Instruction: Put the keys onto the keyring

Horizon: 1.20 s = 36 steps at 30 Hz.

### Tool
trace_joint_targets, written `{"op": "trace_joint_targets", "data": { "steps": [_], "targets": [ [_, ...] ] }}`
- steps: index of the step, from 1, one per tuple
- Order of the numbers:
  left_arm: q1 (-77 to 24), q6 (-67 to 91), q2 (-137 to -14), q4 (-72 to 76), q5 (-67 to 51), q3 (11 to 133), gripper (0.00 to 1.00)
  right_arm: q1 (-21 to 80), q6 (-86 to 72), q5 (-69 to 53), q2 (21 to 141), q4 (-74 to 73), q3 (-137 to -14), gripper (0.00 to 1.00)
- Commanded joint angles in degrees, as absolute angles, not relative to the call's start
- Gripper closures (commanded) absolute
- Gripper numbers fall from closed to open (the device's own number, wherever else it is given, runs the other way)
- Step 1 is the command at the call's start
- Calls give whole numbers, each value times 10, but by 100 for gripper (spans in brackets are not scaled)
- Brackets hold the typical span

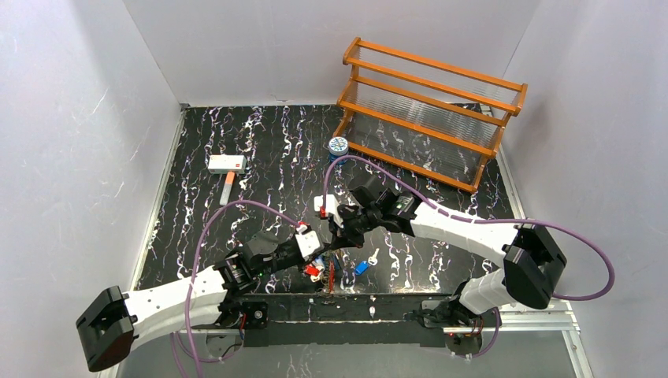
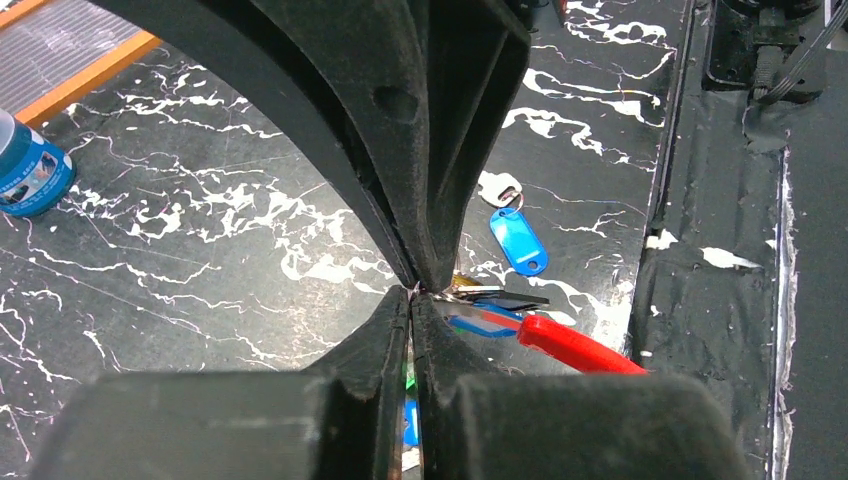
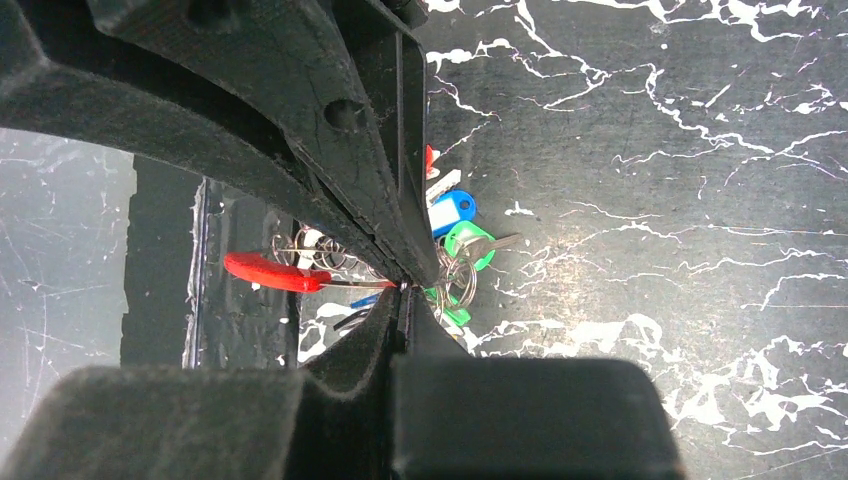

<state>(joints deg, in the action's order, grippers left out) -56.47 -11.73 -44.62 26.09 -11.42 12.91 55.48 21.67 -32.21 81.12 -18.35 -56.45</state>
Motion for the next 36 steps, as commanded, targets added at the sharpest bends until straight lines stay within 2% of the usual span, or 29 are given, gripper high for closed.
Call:
{"op": "trace_joint_targets", "data": {
  "steps": [1, 2, 4, 10, 13, 14, 17, 20, 22, 26, 30, 32, 36],
  "targets": [
    [-566, -119, -451, 273, -110, 137, 100, 555, 227, -341, 821, -182, -596, 99],
    [-567, -117, -452, 273, -107, 136, 100, 555, 228, -337, 822, -181, -596, 99],
    [-566, -114, -451, 271, -100, 136, 100, 555, 225, -332, 821, -178, -594, 91],
    [-566, -101, -428, 274, -79, 127, 100, 552, 200, -293, 778, -95, -541, 49],
    [-566, -76, -412, 298, -66, 113, 100, 538, 182, -293, 734, -26, -492, 32],
    [-566, -68, -408, 313, -65, 106, 100, 533, 177, -296, 720, -8, -475, 30],
    [-566, -46, -392, 358, -57, 82, 100, 518, 171, -321, 677, 50, -435, 29],
    [-567, -30, -375, 402, -57, 61, 100, 500, 160, -355, 656, 78, -411, 33],
    [-566, -27, -365, 439, -70, 41, 100, 489, 154, -377, 650, 90, -399, 39],
    [-567, -27, -345, 492, -93, 20, 100, 474, 148, -428, 647, 112, -387, 62],
    [-566, -36, -332, 506, -121, 14, 100, 473, 148, -486, 647, 138, -376, 66],
    [-566, -37, -329, 506, -124, 13, 100, 473, 148, -503, 648, 146, -373, 72],
    [-567, -36, -328, 506, -129, 14, 100, 474, 152, -502, 651, 150, -369, 71]
  ]
}}
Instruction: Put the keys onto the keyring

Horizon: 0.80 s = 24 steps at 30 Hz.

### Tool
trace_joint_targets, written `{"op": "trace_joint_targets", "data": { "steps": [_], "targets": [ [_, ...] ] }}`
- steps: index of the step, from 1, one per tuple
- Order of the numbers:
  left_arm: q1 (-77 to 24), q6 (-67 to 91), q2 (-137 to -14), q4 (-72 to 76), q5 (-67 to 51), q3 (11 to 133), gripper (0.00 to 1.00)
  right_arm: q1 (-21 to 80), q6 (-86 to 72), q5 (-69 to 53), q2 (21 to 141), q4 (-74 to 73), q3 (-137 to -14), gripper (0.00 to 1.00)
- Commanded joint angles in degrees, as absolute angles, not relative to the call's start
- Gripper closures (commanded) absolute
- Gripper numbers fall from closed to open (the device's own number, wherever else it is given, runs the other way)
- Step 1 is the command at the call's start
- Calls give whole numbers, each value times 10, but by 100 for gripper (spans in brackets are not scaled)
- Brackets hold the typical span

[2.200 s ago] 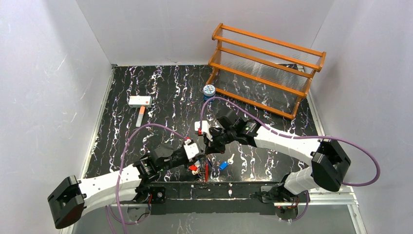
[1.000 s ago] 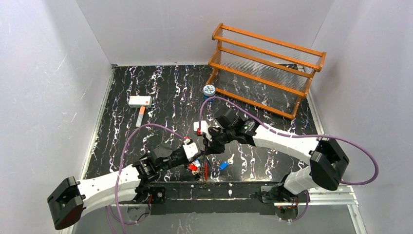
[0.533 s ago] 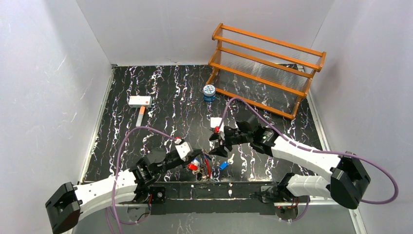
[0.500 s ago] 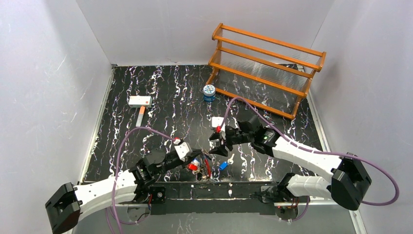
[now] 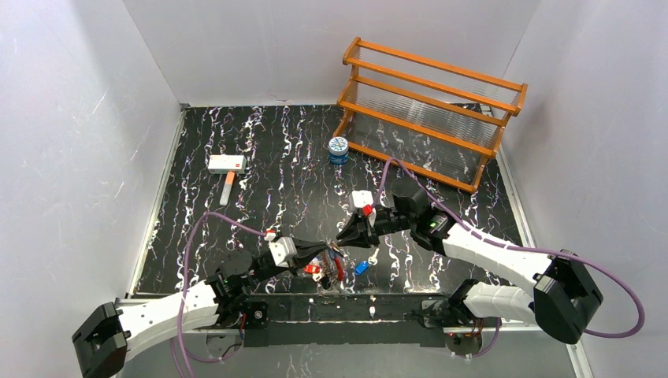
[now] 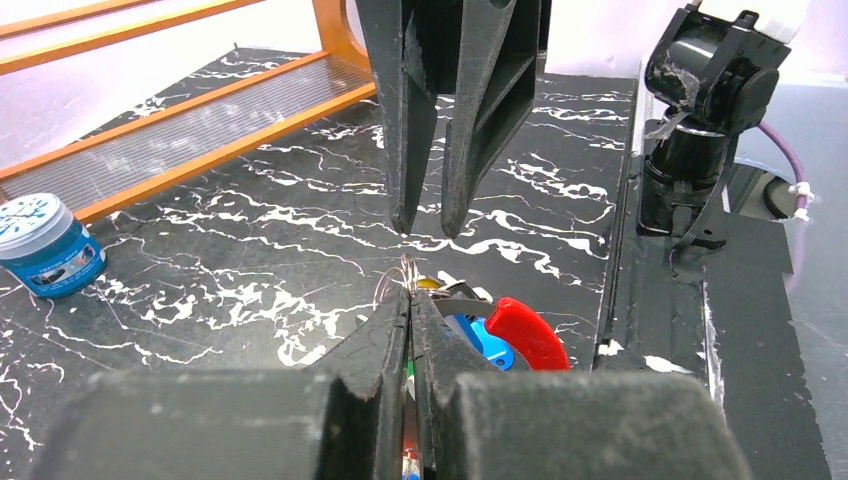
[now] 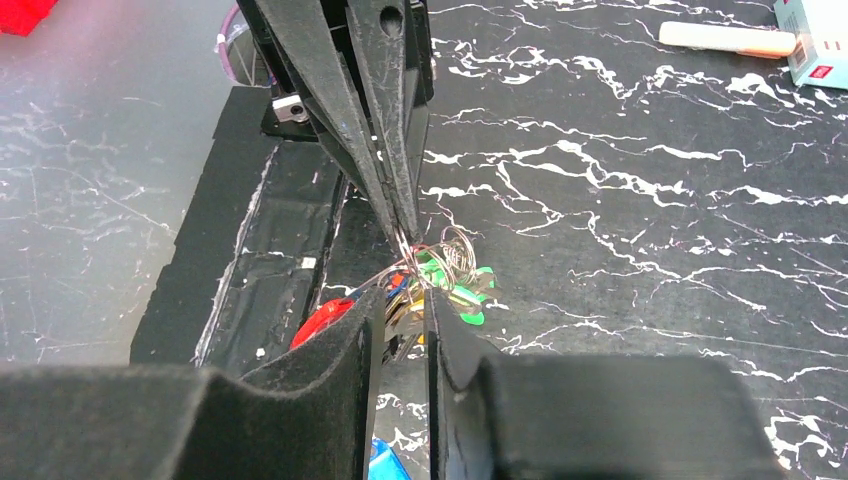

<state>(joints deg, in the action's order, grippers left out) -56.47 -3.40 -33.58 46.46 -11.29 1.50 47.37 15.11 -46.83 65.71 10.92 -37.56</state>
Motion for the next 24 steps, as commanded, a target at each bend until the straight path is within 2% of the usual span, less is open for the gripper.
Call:
{"op": "trace_joint_targets", "data": {
  "steps": [1, 14, 20, 24],
  "targets": [
    [-566, -36, -330, 507, -130, 14, 100, 473, 155, -502, 652, 148, -369, 70],
    [-566, -38, -332, 506, -131, 18, 100, 474, 162, -494, 699, 130, -379, 71],
    [-566, -38, -332, 506, -130, 18, 100, 474, 165, -485, 709, 128, -381, 94],
    [-566, -39, -333, 507, -129, 18, 100, 474, 165, -478, 715, 122, -379, 98]
  ]
}}
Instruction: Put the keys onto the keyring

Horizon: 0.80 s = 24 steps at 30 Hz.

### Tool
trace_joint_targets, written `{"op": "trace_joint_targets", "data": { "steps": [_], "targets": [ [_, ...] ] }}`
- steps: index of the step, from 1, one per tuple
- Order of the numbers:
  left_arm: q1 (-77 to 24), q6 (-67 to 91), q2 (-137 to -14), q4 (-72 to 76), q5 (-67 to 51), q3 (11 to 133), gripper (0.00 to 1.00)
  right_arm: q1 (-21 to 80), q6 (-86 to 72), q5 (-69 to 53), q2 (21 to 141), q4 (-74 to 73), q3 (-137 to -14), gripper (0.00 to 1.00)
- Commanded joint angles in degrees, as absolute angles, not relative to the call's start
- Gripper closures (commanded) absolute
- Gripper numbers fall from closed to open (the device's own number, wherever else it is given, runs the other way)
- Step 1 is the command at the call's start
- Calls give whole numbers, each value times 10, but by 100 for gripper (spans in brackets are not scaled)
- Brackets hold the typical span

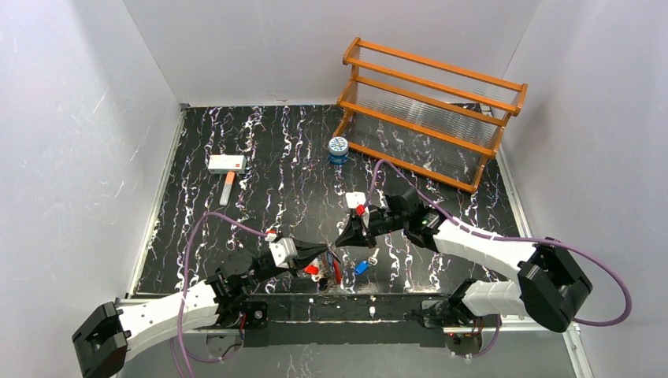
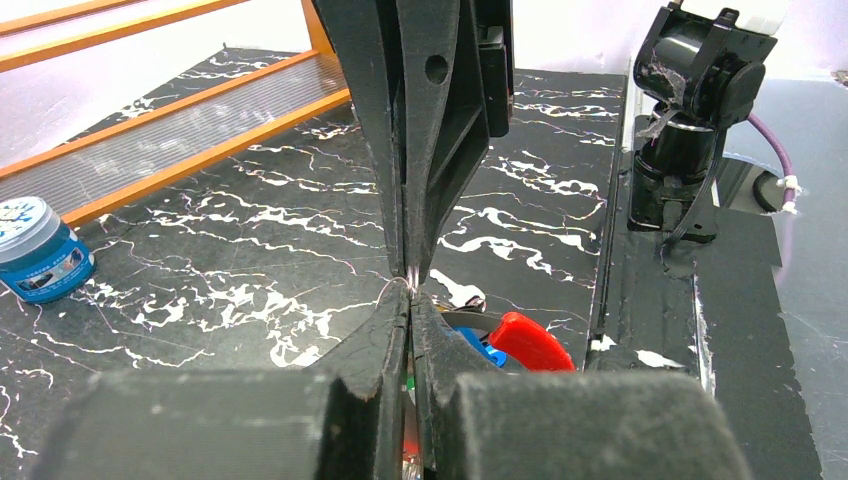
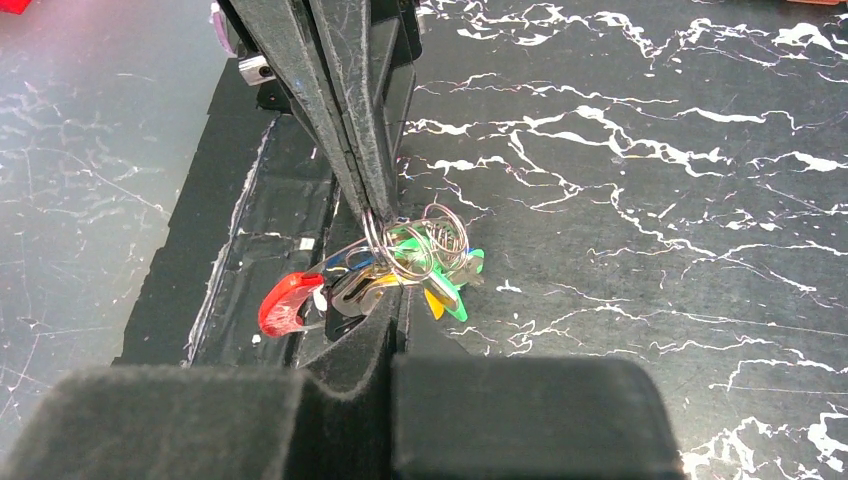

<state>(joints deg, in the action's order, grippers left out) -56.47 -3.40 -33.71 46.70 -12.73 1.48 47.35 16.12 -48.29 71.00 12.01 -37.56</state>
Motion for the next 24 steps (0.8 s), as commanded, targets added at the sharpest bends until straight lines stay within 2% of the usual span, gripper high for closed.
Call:
{"op": "trace_joint_targets", "data": {
  "steps": [1, 7, 11, 15, 24],
  "targets": [
    [-566, -39, -333, 507, -128, 18, 100, 474, 165, -477, 718, 118, -380, 98],
    [-567, -39, -335, 507, -128, 18, 100, 474, 168, -505, 718, 119, -378, 96],
    [-567, -37, -338, 507, -131, 21, 100, 473, 160, -517, 717, 138, -377, 81],
    [-567, -37, -342, 507, -131, 21, 100, 474, 154, -514, 720, 147, -382, 72],
    [-566, -33, -344, 507, -133, 22, 100, 474, 130, -534, 732, 179, -385, 69]
  ]
}}
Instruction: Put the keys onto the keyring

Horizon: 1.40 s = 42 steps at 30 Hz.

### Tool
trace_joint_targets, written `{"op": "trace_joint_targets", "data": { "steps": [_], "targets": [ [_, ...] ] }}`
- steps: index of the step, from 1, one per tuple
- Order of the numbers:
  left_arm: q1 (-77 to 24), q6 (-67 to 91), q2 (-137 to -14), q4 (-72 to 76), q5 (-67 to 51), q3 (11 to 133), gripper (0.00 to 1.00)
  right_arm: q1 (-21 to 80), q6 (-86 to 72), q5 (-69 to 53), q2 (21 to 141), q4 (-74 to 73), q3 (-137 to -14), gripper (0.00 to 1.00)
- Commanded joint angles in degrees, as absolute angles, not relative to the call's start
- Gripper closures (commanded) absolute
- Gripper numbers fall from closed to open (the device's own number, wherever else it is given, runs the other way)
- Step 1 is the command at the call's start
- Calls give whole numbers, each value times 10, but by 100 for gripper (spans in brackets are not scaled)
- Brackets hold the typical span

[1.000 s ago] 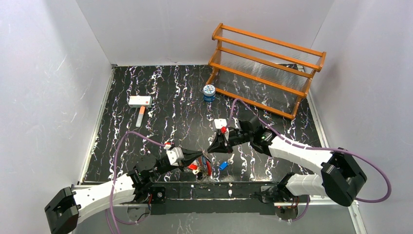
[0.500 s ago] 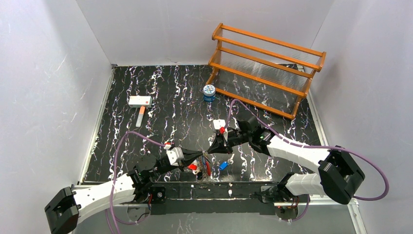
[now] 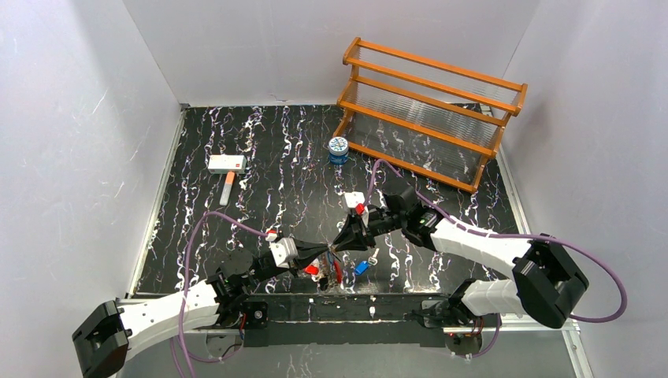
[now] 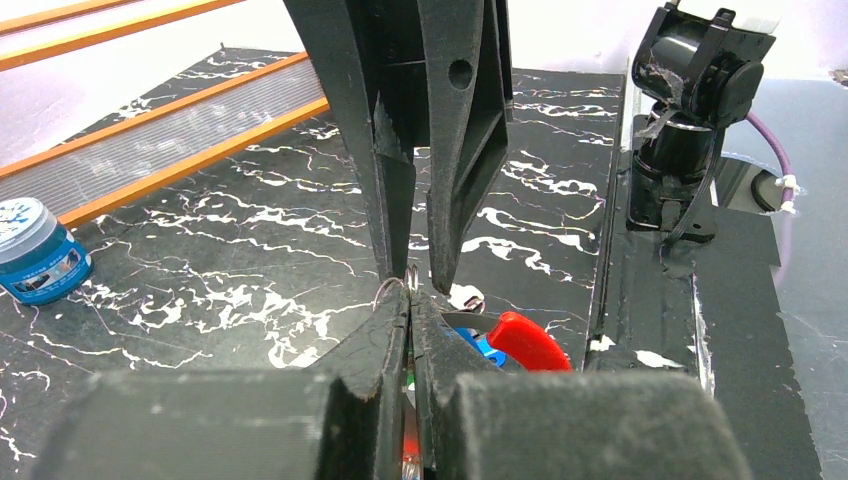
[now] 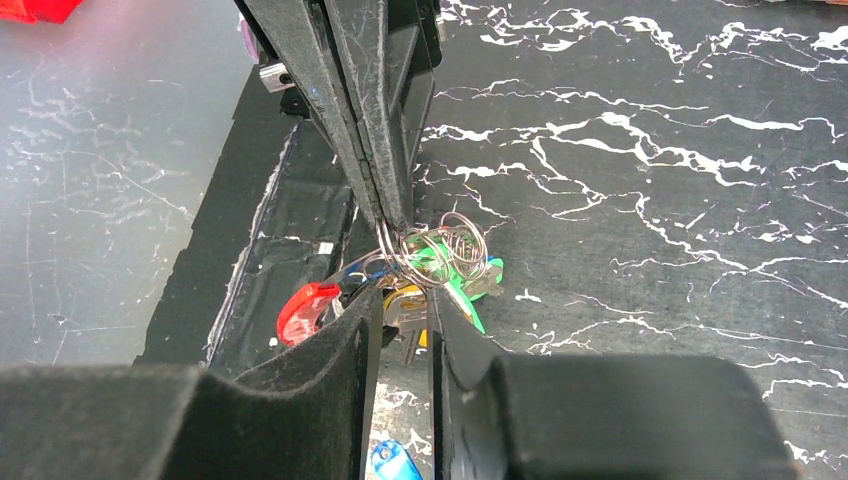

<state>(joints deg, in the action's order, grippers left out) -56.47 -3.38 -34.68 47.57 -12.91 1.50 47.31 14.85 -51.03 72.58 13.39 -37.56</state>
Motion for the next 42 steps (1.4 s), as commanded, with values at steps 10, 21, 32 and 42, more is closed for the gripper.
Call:
{"op": "trace_joint_targets", "data": {
  "steps": [10, 21, 32, 42],
  "targets": [
    [-567, -33, -349, 507, -133, 22, 100, 475, 100, -548, 739, 232, -381, 64],
    [-566, -33, -347, 507, -129, 21, 100, 477, 106, -554, 751, 217, -385, 99],
    [-567, -67, -331, 457, -98, 24, 55, 477, 178, -468, 739, 55, -431, 99],
    [-566, -161, -372, 218, -63, 125, 57, 493, 217, -340, 783, -178, -532, 99]
  ]
}}
